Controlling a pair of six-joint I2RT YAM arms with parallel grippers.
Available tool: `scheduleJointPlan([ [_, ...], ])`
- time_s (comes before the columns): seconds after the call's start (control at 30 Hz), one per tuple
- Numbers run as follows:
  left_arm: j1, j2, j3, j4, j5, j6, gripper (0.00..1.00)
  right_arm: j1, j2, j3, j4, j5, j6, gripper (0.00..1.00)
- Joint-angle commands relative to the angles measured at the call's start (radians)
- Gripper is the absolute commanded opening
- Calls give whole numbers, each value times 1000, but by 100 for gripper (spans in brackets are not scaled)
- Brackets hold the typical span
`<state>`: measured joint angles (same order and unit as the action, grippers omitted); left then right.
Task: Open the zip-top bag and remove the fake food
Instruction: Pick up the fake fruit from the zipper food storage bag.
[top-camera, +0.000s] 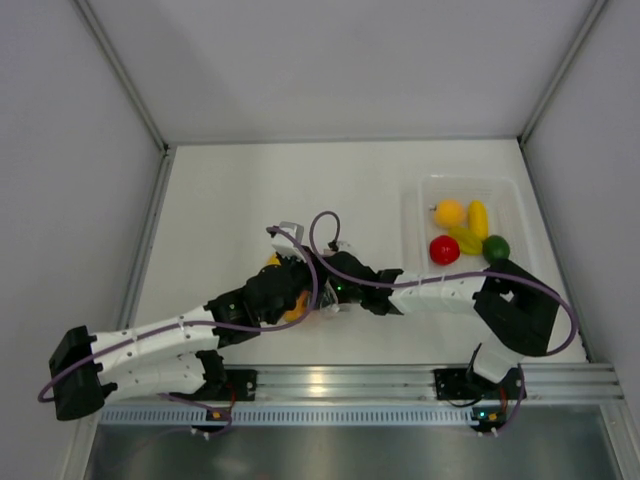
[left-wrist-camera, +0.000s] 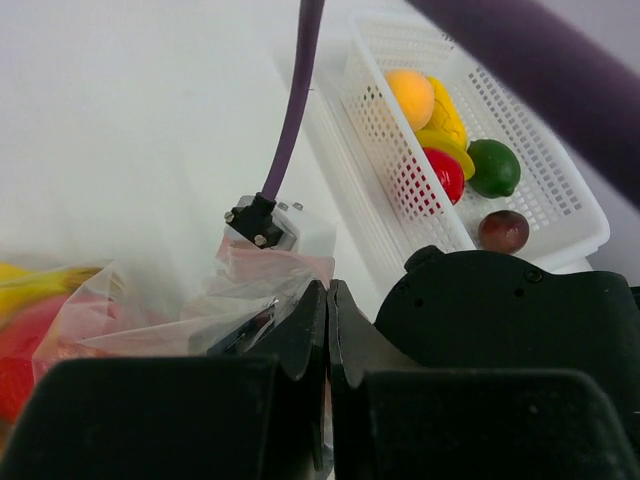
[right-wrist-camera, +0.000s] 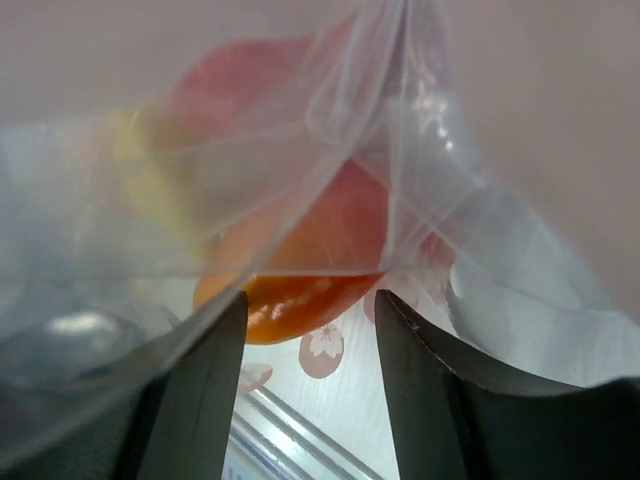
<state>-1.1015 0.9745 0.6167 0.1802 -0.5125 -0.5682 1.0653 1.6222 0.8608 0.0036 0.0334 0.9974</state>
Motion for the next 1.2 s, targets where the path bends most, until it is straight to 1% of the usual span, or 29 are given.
scheduleJointPlan([
  [0.0,-3,-10,-6,76,5,11,0,27,28,53,4,7,9,57],
  [0.03,-3,-11,-5,77,11,13,0,27,33,60,6,8,9,60],
  [0.07,-3,-11,-6,77,14,13,0,27,44,72,6,8,12,65],
  [0.13,-3,-10,-6,77,19,16,0,30,56,89,4,8,7,66],
  [0.27,-3,-10,-8,81,29,16,0,36,100,138,-1,5,13,77],
  [0.37,-4,-13,-11,79,31,16,0,45,116,161,-66,45,14,77],
  [0.47,-4,-14,-14,81,23,16,0,65,134,201,-125,77,-3,76],
  [0.6,-4,-19,-14,81,17,19,0,94,168,231,-162,88,-13,72],
  [0.97,-4,-22,-12,77,5,34,0,130,272,254,-186,94,3,71],
  [1.03,-4,-25,-12,77,3,37,0,133,274,250,-174,94,7,67],
  [1.07,-4,-25,-14,77,3,36,0,134,271,251,-171,100,9,58],
  [1.1,-4,-26,-14,77,2,36,0,134,266,250,-166,100,9,53],
  [1.17,-4,-31,-15,77,-3,40,0,134,242,245,-175,111,7,48],
])
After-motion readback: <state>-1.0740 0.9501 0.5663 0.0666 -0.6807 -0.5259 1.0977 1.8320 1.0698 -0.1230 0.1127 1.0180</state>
